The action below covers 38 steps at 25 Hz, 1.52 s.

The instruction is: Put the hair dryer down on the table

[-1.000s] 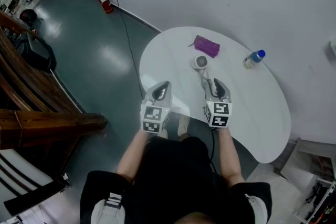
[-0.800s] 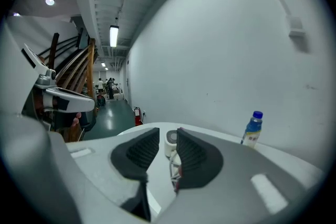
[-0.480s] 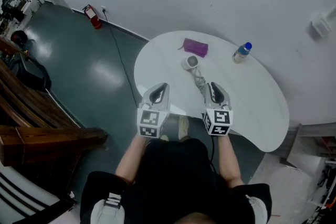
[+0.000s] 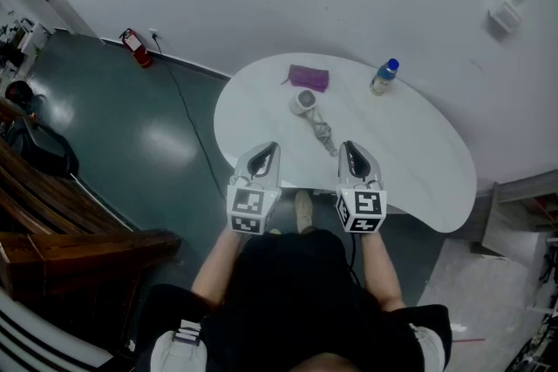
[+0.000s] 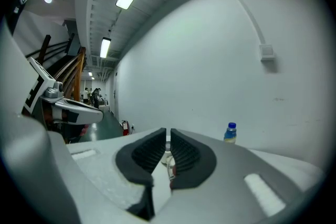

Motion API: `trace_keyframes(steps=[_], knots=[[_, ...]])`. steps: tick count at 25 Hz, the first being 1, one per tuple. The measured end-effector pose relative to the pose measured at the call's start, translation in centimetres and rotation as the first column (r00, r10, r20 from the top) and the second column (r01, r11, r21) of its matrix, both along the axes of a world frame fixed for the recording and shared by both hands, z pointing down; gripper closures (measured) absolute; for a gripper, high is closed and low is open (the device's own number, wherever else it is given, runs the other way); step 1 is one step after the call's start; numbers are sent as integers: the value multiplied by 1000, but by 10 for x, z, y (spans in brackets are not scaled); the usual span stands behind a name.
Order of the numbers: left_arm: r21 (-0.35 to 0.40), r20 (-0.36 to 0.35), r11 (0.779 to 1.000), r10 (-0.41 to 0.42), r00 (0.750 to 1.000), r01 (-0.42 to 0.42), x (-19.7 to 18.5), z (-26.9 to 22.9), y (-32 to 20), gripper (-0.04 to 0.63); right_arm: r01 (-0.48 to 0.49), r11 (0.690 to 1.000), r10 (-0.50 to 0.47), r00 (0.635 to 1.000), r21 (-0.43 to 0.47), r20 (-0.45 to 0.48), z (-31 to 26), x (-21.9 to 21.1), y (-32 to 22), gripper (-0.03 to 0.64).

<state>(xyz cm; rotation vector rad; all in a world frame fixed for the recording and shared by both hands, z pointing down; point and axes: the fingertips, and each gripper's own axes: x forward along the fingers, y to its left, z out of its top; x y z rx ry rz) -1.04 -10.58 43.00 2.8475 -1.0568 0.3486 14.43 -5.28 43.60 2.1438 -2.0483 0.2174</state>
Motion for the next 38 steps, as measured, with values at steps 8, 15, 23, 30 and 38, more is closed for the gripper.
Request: trace_keyframes(steps=[8,15,23,30,38], knots=[[16,-5,999,35,999,-35,-9,-9,20,591,-49,998,49,999,29,-5,-9,-5,28,608],[14,-3,999,40,999,-40,-16,-9,32,591,-45,998,45,999,31,17,-6,-15,41,614],[22,-4,999,38,999,-38,-21,-12,35,591,-39,999,39,999,30,3,-6,-19,46,614],[22,-3,999,35,999,-35,-19,-11,35,591,-33,999,34,999,26,-8,-4,-19,47,614],[14,-3,999,39,999,-39,-14,-9,34,591,-32,999,32,999,13,3,2,-15,47,614]])
